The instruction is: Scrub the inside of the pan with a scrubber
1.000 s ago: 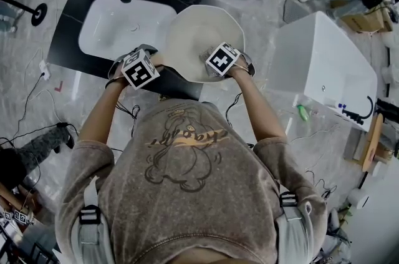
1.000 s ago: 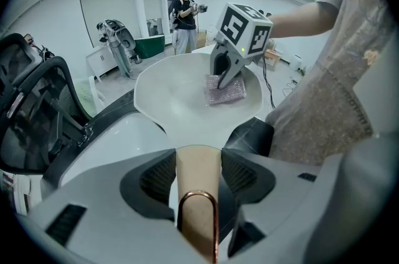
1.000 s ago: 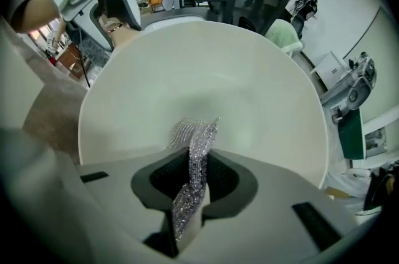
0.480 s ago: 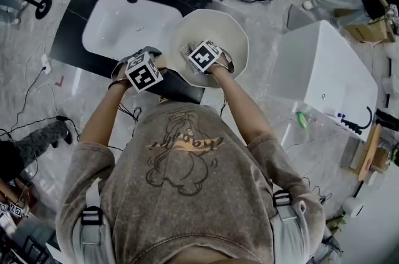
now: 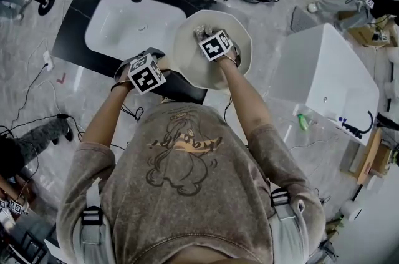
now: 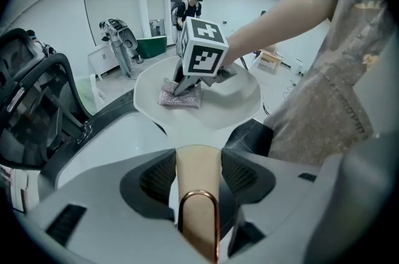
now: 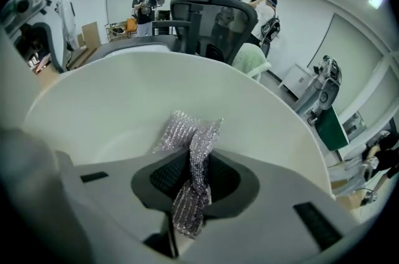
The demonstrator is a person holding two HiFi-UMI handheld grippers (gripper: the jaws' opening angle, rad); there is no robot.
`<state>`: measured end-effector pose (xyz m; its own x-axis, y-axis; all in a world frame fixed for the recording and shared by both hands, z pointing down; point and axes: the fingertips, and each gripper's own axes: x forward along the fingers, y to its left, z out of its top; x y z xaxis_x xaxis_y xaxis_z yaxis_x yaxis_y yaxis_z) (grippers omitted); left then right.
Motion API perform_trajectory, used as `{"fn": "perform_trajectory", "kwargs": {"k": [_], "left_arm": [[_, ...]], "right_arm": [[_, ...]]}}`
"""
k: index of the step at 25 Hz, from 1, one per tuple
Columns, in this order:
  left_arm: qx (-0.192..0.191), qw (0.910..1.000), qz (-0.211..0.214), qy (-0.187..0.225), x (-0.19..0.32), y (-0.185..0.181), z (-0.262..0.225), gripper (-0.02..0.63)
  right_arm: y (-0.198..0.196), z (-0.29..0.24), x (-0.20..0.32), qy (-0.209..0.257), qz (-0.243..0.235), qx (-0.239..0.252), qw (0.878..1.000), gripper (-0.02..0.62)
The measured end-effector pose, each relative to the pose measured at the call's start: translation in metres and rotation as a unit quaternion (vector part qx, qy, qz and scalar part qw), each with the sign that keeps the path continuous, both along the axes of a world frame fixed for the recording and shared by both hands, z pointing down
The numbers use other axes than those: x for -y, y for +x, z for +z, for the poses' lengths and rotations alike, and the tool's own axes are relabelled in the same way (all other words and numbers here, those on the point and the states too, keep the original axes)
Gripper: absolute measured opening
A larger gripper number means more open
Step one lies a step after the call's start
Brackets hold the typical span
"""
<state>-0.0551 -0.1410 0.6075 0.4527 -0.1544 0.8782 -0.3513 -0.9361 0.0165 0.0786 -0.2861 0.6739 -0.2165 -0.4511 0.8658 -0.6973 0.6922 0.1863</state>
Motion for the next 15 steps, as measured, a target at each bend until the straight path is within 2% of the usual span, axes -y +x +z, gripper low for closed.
{"fn": "perform_trajectory", "kwargs": {"k": [4,7,12,15], "left_arm": [[0.0,1.0,0.0,0.0,0.001,-0.001,0.001,0.242],[-0.002,1.0,-0.002,-0.002,0.001,-0.001,0.001,0.242],[-0.004,1.0,-0.007,-0.004,0.0,-0.002,0.001,0.242],[-0.003,0.9999,-0.009,-0.005,0.001,-0.002,0.0,0.242]], "right_arm": [[0.036,0.002,0.007,-0.003,0.014,-0.033,0.999,0.08],[0.058,0.004,0.002,-0.031,0.017,-0.051,0.998,0.08],[0.065,0.006,-0.024,-0.08,-0.028,-0.105,0.991,0.078],[0.063,0.006,-0.043,-0.102,-0.045,-0.111,0.988,0.078]]}}
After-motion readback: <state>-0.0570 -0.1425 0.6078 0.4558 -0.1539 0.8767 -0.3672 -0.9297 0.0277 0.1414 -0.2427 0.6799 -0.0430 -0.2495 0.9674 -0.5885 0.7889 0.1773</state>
